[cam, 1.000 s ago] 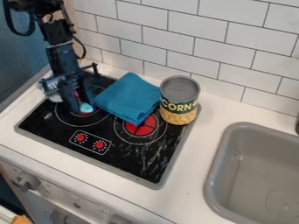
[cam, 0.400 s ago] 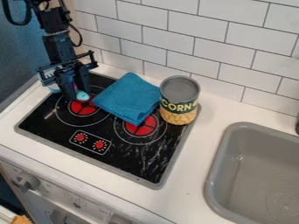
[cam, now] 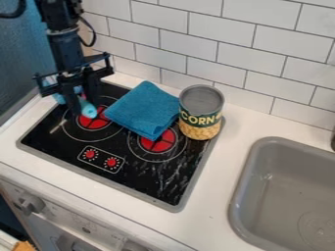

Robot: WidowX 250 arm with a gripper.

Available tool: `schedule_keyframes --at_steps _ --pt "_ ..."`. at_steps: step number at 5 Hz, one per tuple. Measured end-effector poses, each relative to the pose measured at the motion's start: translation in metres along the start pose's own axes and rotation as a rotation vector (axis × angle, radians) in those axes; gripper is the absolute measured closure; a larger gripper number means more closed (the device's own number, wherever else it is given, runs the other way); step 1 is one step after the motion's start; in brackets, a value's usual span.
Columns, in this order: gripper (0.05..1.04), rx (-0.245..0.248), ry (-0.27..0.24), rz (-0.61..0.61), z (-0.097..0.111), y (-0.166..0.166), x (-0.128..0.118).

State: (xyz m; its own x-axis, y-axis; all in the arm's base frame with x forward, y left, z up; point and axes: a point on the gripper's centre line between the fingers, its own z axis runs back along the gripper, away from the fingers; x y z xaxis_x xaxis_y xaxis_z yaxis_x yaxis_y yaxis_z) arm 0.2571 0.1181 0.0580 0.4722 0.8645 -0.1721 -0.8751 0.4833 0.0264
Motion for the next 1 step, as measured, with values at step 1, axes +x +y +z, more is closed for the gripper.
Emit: schedule_keyframes --at_steps 1 --pt "0.757 0.000 -0.025 -0.046 -0.0155 0.0070 -0.0077"
